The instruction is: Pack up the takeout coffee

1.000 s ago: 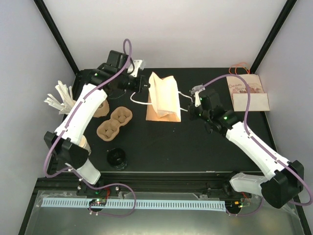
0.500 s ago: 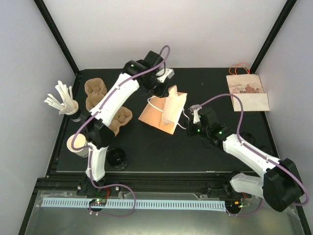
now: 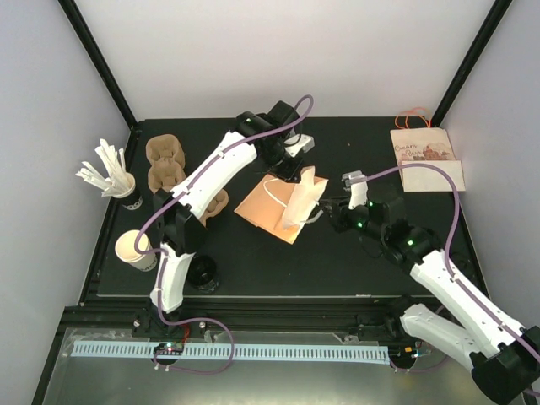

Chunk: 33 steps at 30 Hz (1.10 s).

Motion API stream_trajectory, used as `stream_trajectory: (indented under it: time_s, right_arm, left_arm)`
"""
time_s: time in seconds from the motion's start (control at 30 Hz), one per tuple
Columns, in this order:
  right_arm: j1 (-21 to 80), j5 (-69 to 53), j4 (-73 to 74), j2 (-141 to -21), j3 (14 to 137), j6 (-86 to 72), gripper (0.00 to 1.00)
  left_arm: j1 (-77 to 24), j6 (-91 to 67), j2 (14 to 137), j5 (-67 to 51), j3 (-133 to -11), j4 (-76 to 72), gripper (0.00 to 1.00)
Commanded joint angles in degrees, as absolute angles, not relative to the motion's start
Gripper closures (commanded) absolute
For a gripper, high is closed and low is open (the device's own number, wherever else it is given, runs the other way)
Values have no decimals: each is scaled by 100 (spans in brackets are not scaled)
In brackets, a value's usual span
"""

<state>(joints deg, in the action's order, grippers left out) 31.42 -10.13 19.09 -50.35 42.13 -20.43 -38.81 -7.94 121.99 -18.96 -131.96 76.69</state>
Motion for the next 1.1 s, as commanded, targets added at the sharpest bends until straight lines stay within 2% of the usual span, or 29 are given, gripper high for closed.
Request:
stream_trajectory:
  time_s: [0.0, 0.13, 0.23, 0.33, 0.53, 0.73, 1.07]
  right_arm:
    - [3129, -1496, 1742, -5290, 4608, -2345, 68]
    - [3133, -1779, 1275, -6051, 5022, -2983, 78]
    - [3129, -1774, 1002, -6600, 5126, -3464, 98]
    - [3145, -1519, 1086, -6966, 5111, -3770, 99]
    - [3211, -1112, 389, -6938, 4398, -4251, 99]
    - [3267, -1060, -320, -7400, 4160, -4535, 99]
    - [3304, 331, 353, -7646, 4450, -4258, 99]
  left_arm:
    - [-4022, -907, 12244, -2048, -13239, 7802, 99]
    - [-4046, -954, 12180, -2069, -13127, 7738, 99]
    - [-4047, -1008, 12125, -2050, -13042, 7688, 98]
    - [-4045, -1094, 12074, -2006, -13017, 7665, 98]
    - [-4047, -1256, 11909, -1986, -12998, 7542, 99]
    - [-4026, -1334, 11660, -2476, -12988, 7269, 98]
    - [-4010, -1446, 11085, -2578, -12967, 7111, 98]
